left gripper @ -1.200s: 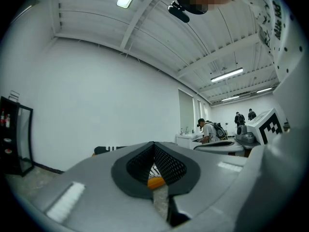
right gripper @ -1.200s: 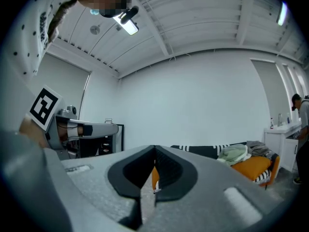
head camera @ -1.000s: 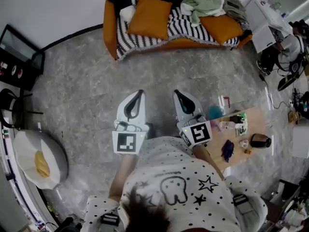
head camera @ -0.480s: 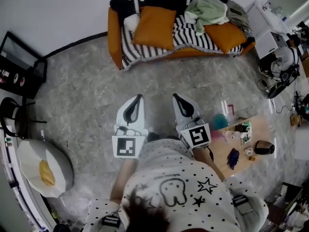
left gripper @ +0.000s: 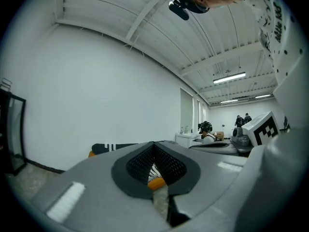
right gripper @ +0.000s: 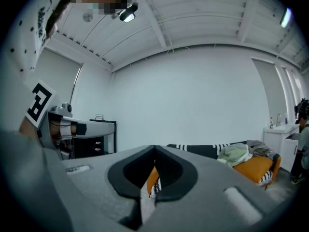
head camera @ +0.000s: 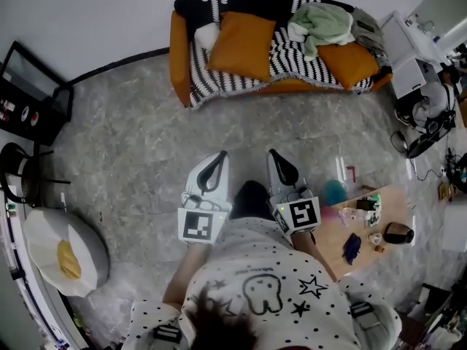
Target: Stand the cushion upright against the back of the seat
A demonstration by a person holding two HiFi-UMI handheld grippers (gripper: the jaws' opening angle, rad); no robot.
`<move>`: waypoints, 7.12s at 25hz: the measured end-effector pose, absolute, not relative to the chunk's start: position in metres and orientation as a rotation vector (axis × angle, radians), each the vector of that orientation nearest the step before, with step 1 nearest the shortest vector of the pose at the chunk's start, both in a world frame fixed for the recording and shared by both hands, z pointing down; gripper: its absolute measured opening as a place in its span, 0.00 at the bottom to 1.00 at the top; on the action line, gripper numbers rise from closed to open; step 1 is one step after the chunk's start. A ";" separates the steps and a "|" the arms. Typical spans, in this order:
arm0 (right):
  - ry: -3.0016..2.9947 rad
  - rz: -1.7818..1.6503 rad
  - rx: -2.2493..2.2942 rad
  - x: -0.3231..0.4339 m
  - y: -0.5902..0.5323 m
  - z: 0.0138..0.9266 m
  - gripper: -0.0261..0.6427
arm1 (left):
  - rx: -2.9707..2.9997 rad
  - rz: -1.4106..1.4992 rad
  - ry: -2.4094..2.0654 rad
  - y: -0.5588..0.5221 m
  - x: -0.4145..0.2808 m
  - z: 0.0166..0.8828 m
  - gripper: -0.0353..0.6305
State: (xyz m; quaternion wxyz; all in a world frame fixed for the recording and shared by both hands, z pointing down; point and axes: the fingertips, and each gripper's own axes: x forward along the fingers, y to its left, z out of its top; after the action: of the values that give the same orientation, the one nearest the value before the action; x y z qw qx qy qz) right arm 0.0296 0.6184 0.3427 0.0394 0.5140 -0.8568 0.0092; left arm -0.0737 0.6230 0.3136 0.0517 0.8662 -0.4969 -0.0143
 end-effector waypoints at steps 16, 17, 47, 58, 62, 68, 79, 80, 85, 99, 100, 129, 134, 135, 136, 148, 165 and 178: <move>-2.685 0.029 1.463 0.044 0.513 0.342 0.03 | 2.541 -0.056 -1.609 0.525 -0.060 0.320 0.05; -2.686 0.028 1.463 0.048 0.506 0.342 0.03 | 2.547 -0.061 -1.617 0.518 -0.057 0.320 0.05; -2.613 0.097 1.514 0.071 0.365 0.356 0.03 | 2.537 -0.069 -1.600 0.362 -0.048 0.317 0.05; -2.558 0.142 1.585 0.046 0.295 0.360 0.03 | 2.590 -0.041 -1.502 0.286 -0.070 0.314 0.05; -2.527 0.136 1.630 0.042 0.278 0.361 0.03 | 2.606 -0.033 -1.481 0.269 -0.080 0.318 0.05; -2.520 0.119 1.651 0.033 0.258 0.358 0.03 | 2.616 -0.035 -1.470 0.247 -0.090 0.321 0.05; -2.523 0.146 1.655 0.041 0.219 0.361 0.03 | 2.602 -0.028 -1.490 0.207 -0.086 0.320 0.05; -2.527 0.144 1.644 0.042 0.213 0.361 0.03 | 2.592 -0.029 -1.490 0.202 -0.084 0.319 0.05; -2.554 0.101 1.594 0.049 0.179 0.354 0.03 | 2.565 -0.048 -1.528 0.174 -0.076 0.317 0.05; -2.615 0.079 1.471 0.083 0.092 0.350 0.03 | 2.499 -0.077 -1.663 0.092 -0.045 0.311 0.05; -2.619 0.076 1.467 0.087 0.087 0.350 0.03 | 2.502 -0.075 -1.666 0.087 -0.041 0.310 0.05; -2.600 0.127 1.499 0.098 -0.022 0.351 0.03 | 2.520 -0.089 -1.639 -0.030 -0.028 0.299 0.05; -2.588 0.135 1.511 0.091 -0.042 0.352 0.03 | 2.526 -0.093 -1.619 -0.053 -0.034 0.299 0.05; -2.584 0.140 1.514 0.090 -0.045 0.354 0.03 | 2.524 -0.102 -1.617 -0.057 -0.036 0.298 0.05; -2.580 0.143 1.516 0.088 -0.049 0.354 0.03 | 2.521 -0.110 -1.616 -0.060 -0.038 0.297 0.05; -2.526 0.144 1.582 0.067 -0.086 0.354 0.03 | 2.527 -0.086 -1.549 -0.103 -0.064 0.309 0.05; -2.521 0.164 1.543 0.059 -0.112 0.356 0.03 | 2.519 -0.092 -1.523 -0.133 -0.065 0.308 0.05; -2.655 0.216 1.309 0.080 -0.153 0.373 0.03 | 2.359 -0.061 -1.771 -0.150 -0.047 0.315 0.05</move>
State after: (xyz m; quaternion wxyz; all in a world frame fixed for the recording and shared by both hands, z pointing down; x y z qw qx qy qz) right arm 0.0802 -0.1535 0.3726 0.0866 0.4394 -0.8911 0.0726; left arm -0.0474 -0.1505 0.3151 0.0953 0.7959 -0.5975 -0.0207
